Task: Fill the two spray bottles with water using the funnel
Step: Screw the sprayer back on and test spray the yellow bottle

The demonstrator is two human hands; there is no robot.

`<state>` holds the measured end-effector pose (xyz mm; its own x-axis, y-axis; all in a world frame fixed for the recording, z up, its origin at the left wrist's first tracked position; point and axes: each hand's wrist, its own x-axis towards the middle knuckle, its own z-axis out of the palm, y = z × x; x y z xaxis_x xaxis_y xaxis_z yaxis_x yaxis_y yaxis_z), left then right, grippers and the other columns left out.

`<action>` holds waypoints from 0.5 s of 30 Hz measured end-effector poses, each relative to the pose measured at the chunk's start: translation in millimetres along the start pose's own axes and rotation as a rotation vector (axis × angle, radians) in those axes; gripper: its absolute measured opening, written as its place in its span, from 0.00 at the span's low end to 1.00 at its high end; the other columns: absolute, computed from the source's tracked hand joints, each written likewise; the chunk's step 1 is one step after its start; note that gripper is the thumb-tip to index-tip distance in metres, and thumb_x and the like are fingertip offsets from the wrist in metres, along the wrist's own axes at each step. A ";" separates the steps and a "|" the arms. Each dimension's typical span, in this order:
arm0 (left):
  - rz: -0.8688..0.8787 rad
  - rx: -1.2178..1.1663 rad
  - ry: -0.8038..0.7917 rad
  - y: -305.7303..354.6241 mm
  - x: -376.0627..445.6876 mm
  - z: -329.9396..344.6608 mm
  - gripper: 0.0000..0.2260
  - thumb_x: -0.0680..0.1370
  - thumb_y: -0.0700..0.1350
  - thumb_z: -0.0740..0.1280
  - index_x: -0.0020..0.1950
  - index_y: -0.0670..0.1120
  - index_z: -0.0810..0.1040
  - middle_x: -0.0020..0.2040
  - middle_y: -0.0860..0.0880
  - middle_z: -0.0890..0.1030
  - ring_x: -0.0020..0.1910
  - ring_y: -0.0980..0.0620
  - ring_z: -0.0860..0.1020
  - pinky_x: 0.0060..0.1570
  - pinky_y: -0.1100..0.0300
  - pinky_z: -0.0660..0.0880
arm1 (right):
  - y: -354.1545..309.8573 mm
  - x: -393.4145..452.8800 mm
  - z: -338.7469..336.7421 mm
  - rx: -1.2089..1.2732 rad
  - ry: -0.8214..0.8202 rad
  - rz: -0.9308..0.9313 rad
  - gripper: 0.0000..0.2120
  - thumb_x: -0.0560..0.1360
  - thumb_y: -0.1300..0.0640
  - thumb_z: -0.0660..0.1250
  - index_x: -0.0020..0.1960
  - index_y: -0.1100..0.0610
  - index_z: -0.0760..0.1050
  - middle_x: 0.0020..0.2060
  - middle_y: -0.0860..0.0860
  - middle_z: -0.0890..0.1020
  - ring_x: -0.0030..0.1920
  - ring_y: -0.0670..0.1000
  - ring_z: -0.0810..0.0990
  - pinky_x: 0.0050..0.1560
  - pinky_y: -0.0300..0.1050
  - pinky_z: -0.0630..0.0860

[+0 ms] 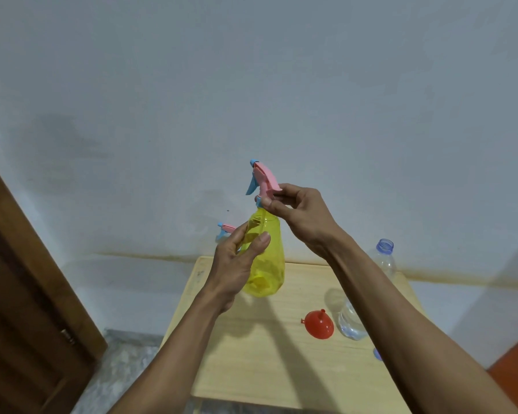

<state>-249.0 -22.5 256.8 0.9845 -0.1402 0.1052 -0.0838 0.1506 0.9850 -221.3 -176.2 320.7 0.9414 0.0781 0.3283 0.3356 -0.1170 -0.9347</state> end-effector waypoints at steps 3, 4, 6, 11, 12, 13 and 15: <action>-0.013 -0.007 -0.012 -3.3 -1.2 0.2 0.21 0.70 0.58 0.72 0.64 0.58 0.80 0.55 0.56 0.85 0.56 0.51 0.83 0.55 0.52 0.79 | 0.3 0.4 -0.5 -0.068 0.006 0.018 0.09 0.75 0.56 0.75 0.54 0.56 0.84 0.50 0.53 0.87 0.54 0.48 0.84 0.64 0.56 0.78; -0.012 -0.010 -0.020 -3.7 -1.8 0.3 0.21 0.71 0.57 0.72 0.63 0.57 0.80 0.55 0.56 0.85 0.56 0.50 0.83 0.55 0.53 0.79 | 0.2 0.2 -2.3 -0.072 -0.030 0.033 0.09 0.77 0.56 0.74 0.56 0.56 0.84 0.51 0.53 0.87 0.56 0.49 0.84 0.65 0.55 0.78; -0.008 -0.011 -0.038 -3.0 -2.2 -0.1 0.21 0.71 0.56 0.72 0.64 0.56 0.80 0.55 0.56 0.85 0.58 0.49 0.82 0.54 0.55 0.79 | -0.7 -0.5 -5.9 -0.049 -0.118 0.065 0.10 0.79 0.56 0.71 0.59 0.56 0.83 0.54 0.53 0.87 0.60 0.51 0.83 0.68 0.53 0.76; 0.035 0.030 -0.013 -2.9 -0.6 0.9 0.21 0.71 0.57 0.74 0.64 0.59 0.79 0.56 0.58 0.84 0.58 0.53 0.82 0.54 0.56 0.78 | 0.7 -1.4 -6.7 -0.073 -0.098 0.000 0.09 0.79 0.57 0.70 0.58 0.56 0.83 0.52 0.53 0.87 0.59 0.52 0.84 0.68 0.58 0.75; 0.049 0.047 0.005 -4.3 -0.2 1.1 0.21 0.71 0.57 0.75 0.64 0.60 0.79 0.57 0.58 0.84 0.58 0.54 0.81 0.56 0.55 0.78 | 1.6 -2.1 -5.3 -0.095 -0.070 -0.019 0.08 0.79 0.57 0.71 0.57 0.56 0.83 0.51 0.53 0.87 0.58 0.52 0.85 0.68 0.58 0.76; 0.063 0.065 0.019 -5.5 0.1 1.3 0.22 0.72 0.58 0.75 0.65 0.60 0.79 0.58 0.58 0.83 0.59 0.55 0.81 0.58 0.54 0.78 | 2.5 -3.1 -3.8 -0.117 -0.045 -0.038 0.08 0.78 0.56 0.71 0.55 0.56 0.84 0.50 0.54 0.87 0.57 0.52 0.85 0.67 0.59 0.76; 0.083 0.092 0.046 -7.5 0.2 1.3 0.22 0.71 0.58 0.74 0.65 0.61 0.78 0.57 0.58 0.83 0.58 0.58 0.81 0.59 0.52 0.78 | 4.7 -5.7 -0.8 -0.161 -0.006 -0.068 0.08 0.78 0.54 0.71 0.54 0.56 0.83 0.50 0.54 0.87 0.56 0.51 0.85 0.65 0.61 0.77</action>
<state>-248.4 -24.9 249.6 0.9795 -0.0856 0.1824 -0.1768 0.0686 0.9819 -225.1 -178.0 314.6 0.9162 0.0974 0.3888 0.4003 -0.2685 -0.8761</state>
